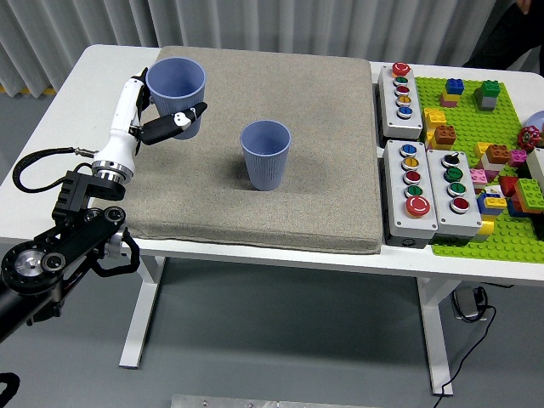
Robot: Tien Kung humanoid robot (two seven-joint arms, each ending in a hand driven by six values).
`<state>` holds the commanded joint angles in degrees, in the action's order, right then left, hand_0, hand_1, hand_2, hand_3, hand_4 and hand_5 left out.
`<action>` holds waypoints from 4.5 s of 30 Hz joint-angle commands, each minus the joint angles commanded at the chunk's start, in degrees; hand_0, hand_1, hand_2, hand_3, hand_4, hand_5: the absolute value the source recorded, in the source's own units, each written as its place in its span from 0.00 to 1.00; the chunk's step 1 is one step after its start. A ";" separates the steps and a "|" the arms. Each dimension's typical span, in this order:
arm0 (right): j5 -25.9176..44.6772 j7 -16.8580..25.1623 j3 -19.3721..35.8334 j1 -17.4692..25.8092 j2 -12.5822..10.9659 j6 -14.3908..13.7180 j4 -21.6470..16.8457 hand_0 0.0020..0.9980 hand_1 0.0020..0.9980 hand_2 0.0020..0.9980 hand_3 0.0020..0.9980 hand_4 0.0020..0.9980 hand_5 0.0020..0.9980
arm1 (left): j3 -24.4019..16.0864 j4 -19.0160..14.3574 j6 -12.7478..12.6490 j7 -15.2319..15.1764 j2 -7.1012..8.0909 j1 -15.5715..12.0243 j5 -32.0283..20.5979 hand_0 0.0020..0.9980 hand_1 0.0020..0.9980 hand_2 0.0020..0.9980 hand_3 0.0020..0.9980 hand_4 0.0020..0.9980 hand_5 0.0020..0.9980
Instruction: Pick cup pour cup place
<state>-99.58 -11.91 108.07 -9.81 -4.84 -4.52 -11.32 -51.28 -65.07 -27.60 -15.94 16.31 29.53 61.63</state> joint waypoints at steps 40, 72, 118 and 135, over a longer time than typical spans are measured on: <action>-0.76 0.09 0.40 0.87 0.14 0.07 0.03 0.70 0.70 0.64 0.60 0.01 0.30 | 9.06 10.76 -6.62 -12.65 -5.50 -3.11 -11.74 0.58 0.55 0.53 0.52 0.79 0.17; -1.23 0.12 0.90 0.30 0.19 -0.07 0.08 0.70 0.70 0.64 0.60 0.01 0.30 | 8.47 10.93 -1.08 -12.26 -4.54 -3.81 -10.93 0.66 0.67 0.71 0.67 0.94 0.42; -1.98 0.06 1.20 0.74 0.33 0.16 0.03 0.70 0.70 0.64 0.60 0.00 0.31 | 6.63 8.96 1.56 -9.45 -3.81 -6.22 -2.63 0.75 0.77 0.91 0.94 0.96 0.42; -2.00 0.10 1.22 0.56 0.29 0.17 0.05 0.70 0.69 0.64 0.60 0.00 0.31 | 4.26 5.99 3.18 -7.61 -2.78 -7.51 1.10 0.85 0.89 1.00 1.00 0.97 0.42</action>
<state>-101.58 -11.80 109.29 -9.25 -4.54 -4.36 -11.27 -47.01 -59.07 -24.42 -23.55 13.53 22.02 62.73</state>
